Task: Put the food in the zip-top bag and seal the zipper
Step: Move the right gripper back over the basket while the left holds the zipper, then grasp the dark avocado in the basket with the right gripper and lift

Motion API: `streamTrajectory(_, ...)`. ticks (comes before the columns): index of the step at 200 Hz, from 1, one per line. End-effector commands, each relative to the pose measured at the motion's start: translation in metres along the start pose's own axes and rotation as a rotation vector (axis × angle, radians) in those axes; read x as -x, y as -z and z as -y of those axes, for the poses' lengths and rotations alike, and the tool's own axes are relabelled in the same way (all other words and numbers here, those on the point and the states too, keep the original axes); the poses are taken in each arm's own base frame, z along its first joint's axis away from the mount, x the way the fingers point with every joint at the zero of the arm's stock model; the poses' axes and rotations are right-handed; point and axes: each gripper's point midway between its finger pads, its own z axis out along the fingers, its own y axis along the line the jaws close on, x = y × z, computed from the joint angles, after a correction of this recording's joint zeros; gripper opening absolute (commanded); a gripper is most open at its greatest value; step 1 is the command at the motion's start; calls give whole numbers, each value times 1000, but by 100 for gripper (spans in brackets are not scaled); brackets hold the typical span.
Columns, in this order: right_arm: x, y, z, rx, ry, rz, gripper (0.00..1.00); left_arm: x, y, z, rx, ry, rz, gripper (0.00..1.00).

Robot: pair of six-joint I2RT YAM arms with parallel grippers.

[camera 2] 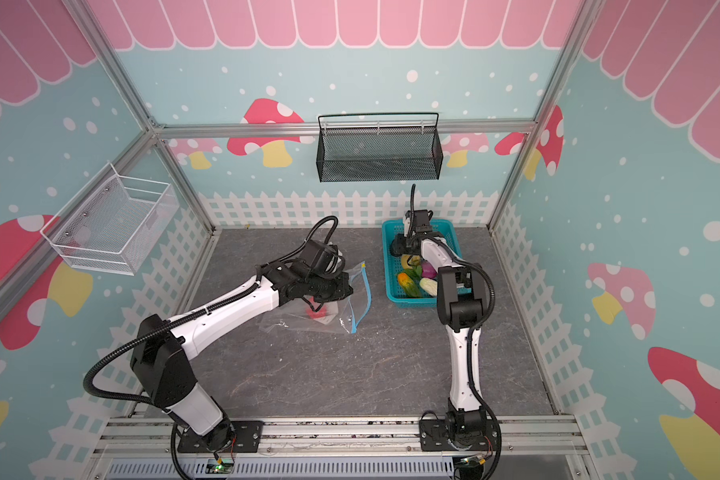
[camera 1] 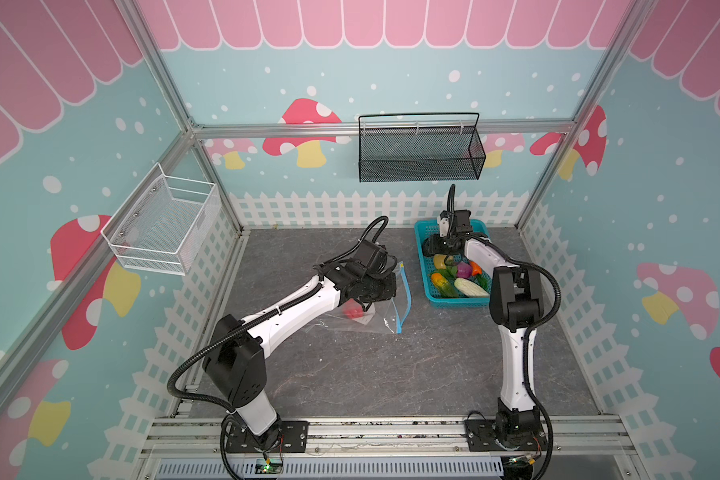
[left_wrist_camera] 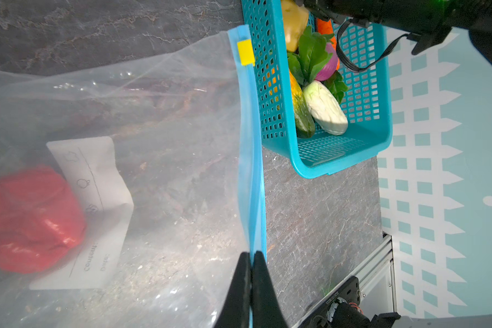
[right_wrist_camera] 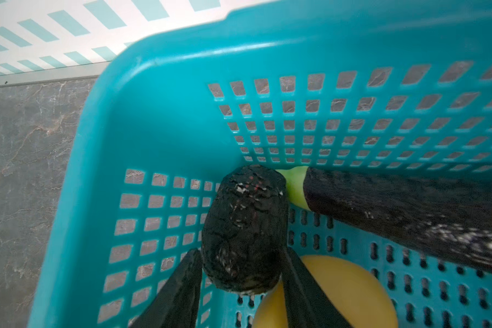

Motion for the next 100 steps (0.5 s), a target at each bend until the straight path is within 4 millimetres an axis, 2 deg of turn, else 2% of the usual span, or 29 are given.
streamTrajectory(1, -3, -12, -1, 7, -8, -11, 51, 2, -2, 1, -7, 2, 2, 0)
streamTrajectory(65, -14, -32, -6, 15, 14, -62, 61, 5, -1, 2, -12, -2, 7, 0)
streamTrajectory(84, -15, -35, -6, 15, 18, -68, 70, 6, -1, 3, -15, -3, 8, 0)
streamTrajectory(100, -14, -37, -8, 15, 22, -71, 72, 6, -1, 3, -16, -4, 9, 0)
